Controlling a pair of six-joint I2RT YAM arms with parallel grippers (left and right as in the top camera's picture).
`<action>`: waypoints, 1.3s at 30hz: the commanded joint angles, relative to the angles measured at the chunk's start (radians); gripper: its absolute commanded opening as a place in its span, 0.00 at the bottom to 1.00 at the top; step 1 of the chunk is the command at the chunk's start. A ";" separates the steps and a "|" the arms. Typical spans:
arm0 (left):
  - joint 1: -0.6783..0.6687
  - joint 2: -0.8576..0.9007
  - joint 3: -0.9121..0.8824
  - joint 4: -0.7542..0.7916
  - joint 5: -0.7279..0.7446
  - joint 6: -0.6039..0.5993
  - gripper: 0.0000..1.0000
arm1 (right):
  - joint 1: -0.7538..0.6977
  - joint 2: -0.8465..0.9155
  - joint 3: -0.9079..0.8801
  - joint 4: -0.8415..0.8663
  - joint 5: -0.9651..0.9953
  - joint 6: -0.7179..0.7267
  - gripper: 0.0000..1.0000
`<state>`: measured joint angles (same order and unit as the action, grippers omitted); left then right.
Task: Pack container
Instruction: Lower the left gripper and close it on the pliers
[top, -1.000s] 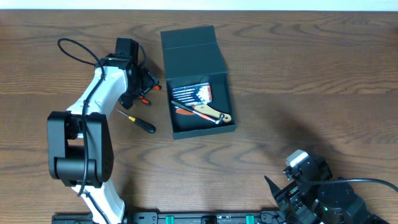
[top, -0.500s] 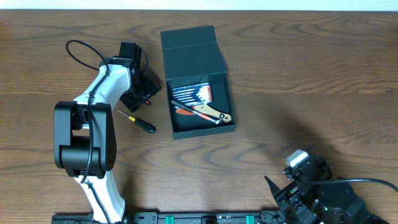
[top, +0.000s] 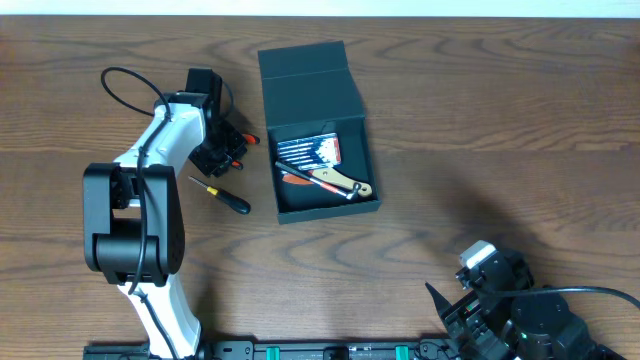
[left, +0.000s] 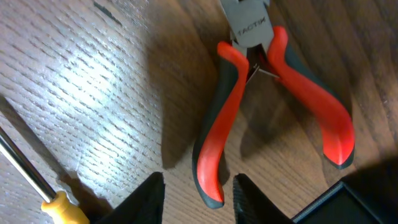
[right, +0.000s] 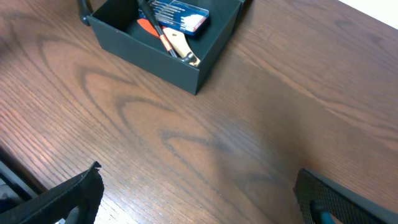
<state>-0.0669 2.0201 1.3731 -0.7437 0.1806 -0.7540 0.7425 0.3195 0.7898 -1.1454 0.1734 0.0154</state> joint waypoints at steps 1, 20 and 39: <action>0.005 0.015 0.019 -0.013 0.000 -0.011 0.32 | -0.006 -0.004 -0.001 0.000 0.005 0.014 0.99; 0.005 0.020 0.020 -0.036 0.000 -0.038 0.06 | -0.006 -0.004 -0.001 0.000 0.005 0.014 0.99; 0.004 -0.253 0.020 -0.034 -0.025 -0.053 0.06 | -0.006 -0.004 -0.002 0.000 0.005 0.014 0.99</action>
<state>-0.0669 1.7901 1.3792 -0.7773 0.1764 -0.7898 0.7422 0.3195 0.7898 -1.1454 0.1734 0.0154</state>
